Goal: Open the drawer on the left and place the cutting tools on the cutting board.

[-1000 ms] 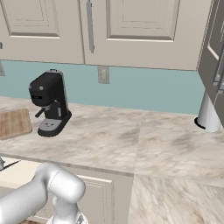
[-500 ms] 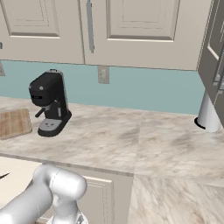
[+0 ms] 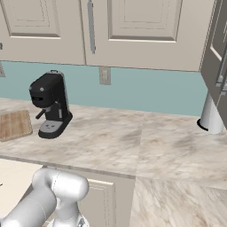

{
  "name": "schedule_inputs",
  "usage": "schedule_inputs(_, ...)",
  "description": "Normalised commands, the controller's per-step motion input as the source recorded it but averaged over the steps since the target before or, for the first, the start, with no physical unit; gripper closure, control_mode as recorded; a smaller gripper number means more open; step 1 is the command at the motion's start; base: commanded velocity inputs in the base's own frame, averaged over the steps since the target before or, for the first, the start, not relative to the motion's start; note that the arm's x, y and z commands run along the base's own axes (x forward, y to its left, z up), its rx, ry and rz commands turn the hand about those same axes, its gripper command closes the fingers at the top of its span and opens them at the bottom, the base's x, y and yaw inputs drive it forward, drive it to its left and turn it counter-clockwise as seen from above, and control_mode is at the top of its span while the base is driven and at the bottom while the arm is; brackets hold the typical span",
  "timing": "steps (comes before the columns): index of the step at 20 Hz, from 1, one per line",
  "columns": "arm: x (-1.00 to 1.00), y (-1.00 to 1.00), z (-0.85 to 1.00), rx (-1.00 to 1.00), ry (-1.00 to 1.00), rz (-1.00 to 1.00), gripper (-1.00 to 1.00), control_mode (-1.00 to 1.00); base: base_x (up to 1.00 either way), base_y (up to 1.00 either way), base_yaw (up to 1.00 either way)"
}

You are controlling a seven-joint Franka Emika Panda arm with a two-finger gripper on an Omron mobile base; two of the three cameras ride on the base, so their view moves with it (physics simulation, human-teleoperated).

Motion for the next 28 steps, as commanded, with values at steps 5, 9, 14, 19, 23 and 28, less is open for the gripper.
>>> schedule_inputs(5,0.00,-0.12,0.07,0.00,0.12,-0.26,-1.00,-1.00,0.00,0.00,0.00)
schedule_inputs(9,0.14,-0.04,0.04,0.00,0.14,-0.31,-1.00,-1.00,0.00,0.00,0.00)
schedule_inputs(14,0.28,0.00,0.00,0.00,0.13,-0.26,-1.00,-1.00,0.00,0.00,0.00)
schedule_inputs(19,0.24,0.00,0.00,0.00,0.09,-0.19,-1.00,-1.00,0.00,0.00,0.00)
schedule_inputs(23,0.22,0.00,0.00,-0.03,0.07,-0.12,-1.00,-1.00,0.00,0.00,0.00)
schedule_inputs(28,0.17,0.01,-0.01,-0.07,0.06,-0.07,-1.00,-1.00,0.00,0.00,0.00)
